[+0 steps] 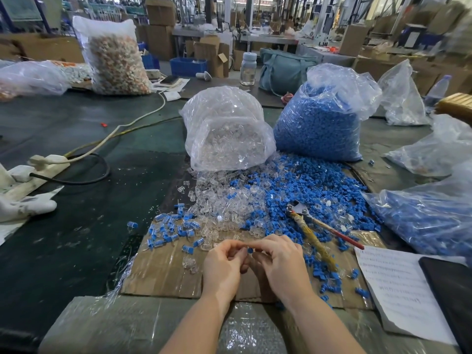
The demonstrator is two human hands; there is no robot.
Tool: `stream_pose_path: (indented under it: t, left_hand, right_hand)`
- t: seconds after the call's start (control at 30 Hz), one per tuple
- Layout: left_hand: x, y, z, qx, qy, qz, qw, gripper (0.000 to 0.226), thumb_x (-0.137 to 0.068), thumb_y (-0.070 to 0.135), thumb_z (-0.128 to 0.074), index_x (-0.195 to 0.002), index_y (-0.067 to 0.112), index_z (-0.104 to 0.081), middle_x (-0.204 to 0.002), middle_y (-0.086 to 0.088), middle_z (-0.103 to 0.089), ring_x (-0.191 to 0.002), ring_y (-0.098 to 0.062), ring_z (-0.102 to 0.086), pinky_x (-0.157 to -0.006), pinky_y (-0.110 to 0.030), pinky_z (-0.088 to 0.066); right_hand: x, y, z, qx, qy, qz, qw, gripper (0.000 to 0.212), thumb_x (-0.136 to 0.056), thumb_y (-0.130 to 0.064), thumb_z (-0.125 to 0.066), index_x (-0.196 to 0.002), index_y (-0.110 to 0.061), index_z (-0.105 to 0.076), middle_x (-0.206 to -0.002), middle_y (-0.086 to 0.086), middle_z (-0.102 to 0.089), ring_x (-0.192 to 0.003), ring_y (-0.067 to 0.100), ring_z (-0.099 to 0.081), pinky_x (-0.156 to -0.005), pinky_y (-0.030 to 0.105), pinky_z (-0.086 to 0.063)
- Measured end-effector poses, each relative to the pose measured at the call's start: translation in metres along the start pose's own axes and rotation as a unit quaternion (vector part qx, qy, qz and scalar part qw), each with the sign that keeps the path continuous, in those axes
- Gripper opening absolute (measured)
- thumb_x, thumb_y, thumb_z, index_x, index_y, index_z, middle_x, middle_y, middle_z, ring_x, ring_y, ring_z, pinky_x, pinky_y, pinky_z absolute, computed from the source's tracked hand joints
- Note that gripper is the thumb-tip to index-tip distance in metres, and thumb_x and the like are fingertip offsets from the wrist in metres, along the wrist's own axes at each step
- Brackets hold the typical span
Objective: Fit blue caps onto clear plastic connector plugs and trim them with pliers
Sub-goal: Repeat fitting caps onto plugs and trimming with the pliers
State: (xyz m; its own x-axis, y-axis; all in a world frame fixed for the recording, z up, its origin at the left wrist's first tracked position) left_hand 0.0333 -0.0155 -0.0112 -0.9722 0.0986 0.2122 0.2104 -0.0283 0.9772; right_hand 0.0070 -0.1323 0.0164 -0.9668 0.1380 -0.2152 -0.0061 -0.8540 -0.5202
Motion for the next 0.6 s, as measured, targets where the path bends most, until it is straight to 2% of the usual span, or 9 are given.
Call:
stream_pose_path:
  t: [0.07,0.17,0.27,0.5,0.6]
  left_hand:
    - [0.0001,-0.0002,0.0002,0.001,-0.001,0.000,1.000,0.013,-0.088,0.002,-0.058,-0.085,0.012,-0.067,-0.076,-0.008,-0.069,-0.062,-0.010,-0.062,-0.058,-0.017,-0.052]
    - [-0.0005,-0.0010,0.0002,0.000,-0.001,0.002,1.000,0.013,-0.088,0.003,-0.058,-0.085,0.013,-0.067,-0.077,-0.008,-0.069,-0.063,-0.010,-0.063,-0.058,-0.016,-0.052]
    - [-0.0009,-0.0020,0.0002,-0.001,-0.002,0.000,1.000,0.014,-0.088,0.003,-0.058,-0.085,0.013,-0.067,-0.077,-0.009,-0.069,-0.063,-0.010,-0.063,-0.059,-0.017,-0.052]
    - [-0.0027,-0.0039,0.0005,-0.008,0.000,-0.007,1.000,0.010,-0.085,0.002,-0.063,-0.083,0.012,-0.067,-0.075,-0.008,-0.069,-0.064,-0.012,-0.064,-0.059,-0.018,-0.052]
    - [-0.0049,-0.0047,-0.0007,-0.002,0.007,0.000,1.000,0.011,-0.083,-0.001,-0.064,-0.081,0.010,-0.066,-0.071,-0.007,-0.068,-0.061,-0.011,-0.064,-0.056,-0.018,-0.052]
  right_hand:
    - [-0.0001,-0.0004,0.0000,0.000,-0.001,0.006,1.000,0.027,-0.090,-0.023,-0.061,-0.107,-0.044,-0.065,-0.090,-0.026,-0.052,-0.094,-0.001,-0.043,-0.084,0.023,-0.022]
    - [-0.0005,-0.0002,-0.0004,-0.001,-0.008,0.012,1.000,0.028,-0.089,-0.023,-0.061,-0.108,-0.044,-0.065,-0.093,-0.024,-0.055,-0.097,0.000,-0.045,-0.092,0.024,-0.026]
    - [-0.0004,0.0005,-0.0003,-0.009,-0.006,0.016,1.000,0.028,-0.088,-0.023,-0.062,-0.107,-0.043,-0.065,-0.093,-0.024,-0.056,-0.096,0.001,-0.046,-0.092,0.025,-0.029]
    - [0.0011,0.0034,-0.0021,-0.025,0.007,0.015,1.000,0.023,-0.087,-0.023,-0.064,-0.104,-0.037,-0.067,-0.093,-0.022,-0.057,-0.094,-0.001,-0.046,-0.097,0.026,-0.030]
    - [0.0015,0.0067,0.0000,-0.004,0.017,0.013,1.000,0.025,-0.086,-0.026,-0.066,-0.111,-0.031,-0.066,-0.098,-0.017,-0.056,-0.097,0.003,-0.046,-0.097,0.028,-0.033]
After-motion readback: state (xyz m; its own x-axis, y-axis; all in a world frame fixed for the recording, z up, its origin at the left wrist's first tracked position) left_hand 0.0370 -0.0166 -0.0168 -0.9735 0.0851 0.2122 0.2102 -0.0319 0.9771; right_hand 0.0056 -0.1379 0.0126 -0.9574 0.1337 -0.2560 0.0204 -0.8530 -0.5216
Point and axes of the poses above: each hand's wrist, its own x-axis away from the middle knuckle, its own z-axis out of the back of the hand, y = z × x, the point moved 5 cm from there along -x, towards the middle knuckle
